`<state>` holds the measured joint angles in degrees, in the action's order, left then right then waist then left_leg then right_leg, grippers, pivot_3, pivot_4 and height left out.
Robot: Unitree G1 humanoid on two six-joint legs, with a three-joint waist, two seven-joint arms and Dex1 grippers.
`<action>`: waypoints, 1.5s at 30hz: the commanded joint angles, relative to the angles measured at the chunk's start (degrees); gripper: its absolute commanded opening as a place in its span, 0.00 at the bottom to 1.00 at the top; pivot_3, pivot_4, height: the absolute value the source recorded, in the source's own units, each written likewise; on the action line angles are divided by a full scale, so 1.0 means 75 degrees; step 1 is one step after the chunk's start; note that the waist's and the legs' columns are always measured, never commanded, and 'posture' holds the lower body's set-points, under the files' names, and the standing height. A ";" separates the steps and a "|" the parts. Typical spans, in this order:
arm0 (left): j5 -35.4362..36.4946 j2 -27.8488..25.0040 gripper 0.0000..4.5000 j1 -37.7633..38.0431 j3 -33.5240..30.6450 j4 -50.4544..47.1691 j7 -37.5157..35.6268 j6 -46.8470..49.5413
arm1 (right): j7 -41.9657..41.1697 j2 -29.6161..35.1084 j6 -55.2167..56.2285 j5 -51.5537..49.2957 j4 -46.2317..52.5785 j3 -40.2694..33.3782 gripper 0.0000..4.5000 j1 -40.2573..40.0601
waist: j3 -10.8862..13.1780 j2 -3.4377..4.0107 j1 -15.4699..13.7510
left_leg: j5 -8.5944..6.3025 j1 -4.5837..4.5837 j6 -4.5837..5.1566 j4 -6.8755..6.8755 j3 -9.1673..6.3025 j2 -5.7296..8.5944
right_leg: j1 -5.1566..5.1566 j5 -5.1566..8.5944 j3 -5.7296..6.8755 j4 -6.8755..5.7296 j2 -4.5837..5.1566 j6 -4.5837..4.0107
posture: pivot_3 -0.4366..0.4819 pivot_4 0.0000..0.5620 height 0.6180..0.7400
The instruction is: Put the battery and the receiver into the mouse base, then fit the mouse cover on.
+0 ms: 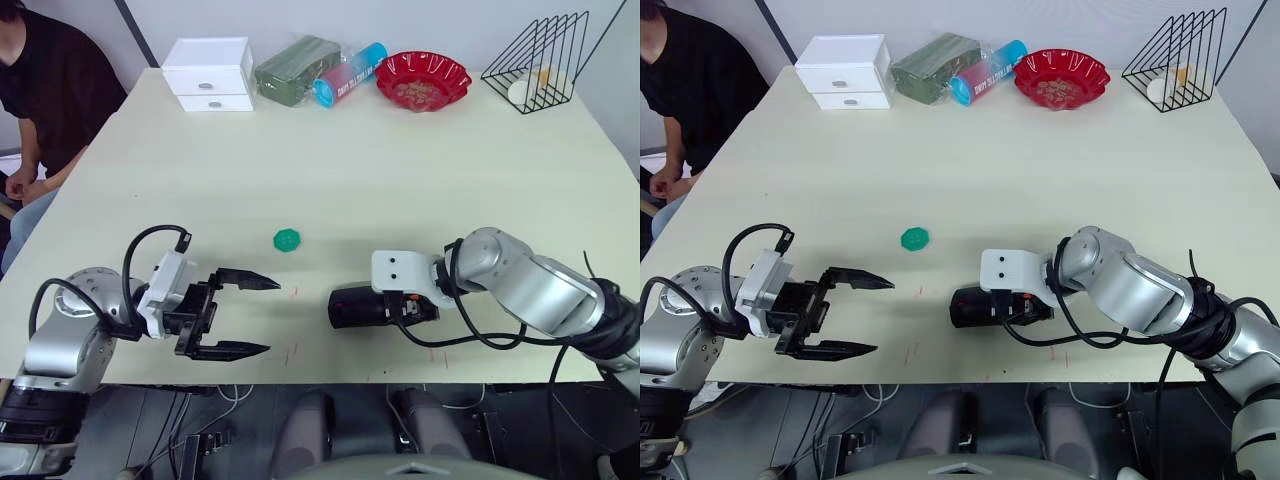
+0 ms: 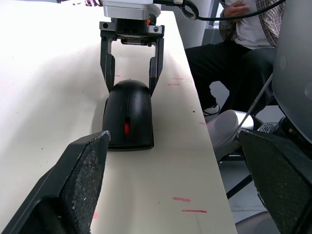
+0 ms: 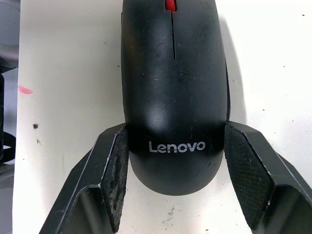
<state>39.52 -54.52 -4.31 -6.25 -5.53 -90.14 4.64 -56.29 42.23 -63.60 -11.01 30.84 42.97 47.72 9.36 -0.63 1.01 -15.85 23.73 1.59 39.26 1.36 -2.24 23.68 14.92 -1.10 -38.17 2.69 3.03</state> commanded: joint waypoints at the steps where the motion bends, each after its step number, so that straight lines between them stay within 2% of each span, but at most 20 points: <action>1: 0.0084 -0.0036 1.00 -0.0076 -0.0063 -0.0054 -0.0314 -0.0090 | -0.0118 0.0065 0.0244 0.0140 -0.0030 0.0191 0.53 0.0064 | 0.0000 0.0000 -0.0002 | 0.0000 0.0000 0.0000 0.0000 0.0000 0.0000 | 0.0000 0.0000 0.0000 0.0000 0.0000 0.0000 | 0.48 0.27 1.00; 12: 0.0106 -0.0060 1.00 -0.0023 -0.0086 -0.0071 -0.0314 -0.0087 | -0.0276 0.0188 0.0491 0.0573 -0.0013 0.0426 0.53 0.0136 | 0.0000 0.0000 -0.0003 | 0.0000 -0.0001 0.0000 0.0001 -0.0001 0.0000 | 0.0000 0.0000 0.0000 -0.0001 0.0000 0.0000 | 0.48 0.27 1.00; 17: 0.0106 -0.0025 1.00 0.0003 -0.0086 -0.0109 -0.0314 -0.0088 | -0.0392 -0.0027 -0.0081 0.0291 0.0231 0.0267 0.53 0.0361 | 0.0000 0.0000 -0.0014 | 0.0000 0.0000 0.0000 0.0002 0.0000 0.0001 | 0.0000 0.0000 0.0000 -0.0001 0.0001 0.0000 | 0.48 0.27 1.00; 33: 0.0115 -0.0032 1.00 0.0037 -0.0058 -0.0081 -0.0314 -0.0113 | -0.0305 -0.0423 -0.0625 0.0102 0.0093 0.0524 0.53 0.1072 | 0.0001 0.0001 -0.0011 | 0.0000 0.0005 0.0000 0.0002 -0.0001 0.0001 | 0.0001 0.0000 0.0002 0.0002 0.0002 0.0000 | 0.48 0.27 1.00; 45: 0.0084 0.0029 1.00 0.0018 -0.0075 -0.0098 -0.0314 -0.0075 | -0.0260 -0.0343 -0.0658 0.0060 -0.0028 0.0653 0.53 0.0989 | 0.0001 0.0002 -0.0012 | 0.0000 0.0006 0.0000 0.0002 -0.0003 0.0001 | 0.0001 0.0000 0.0005 0.0001 0.0002 0.0000 | 0.48 0.27 1.00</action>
<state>39.52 -54.37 -4.25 -6.20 -5.50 -90.19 4.60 -58.32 39.15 -68.58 -10.26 30.35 47.59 54.92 9.37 -0.62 0.91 -15.85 23.78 1.59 39.27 1.33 -2.23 23.68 14.92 -1.06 -38.16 2.71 3.03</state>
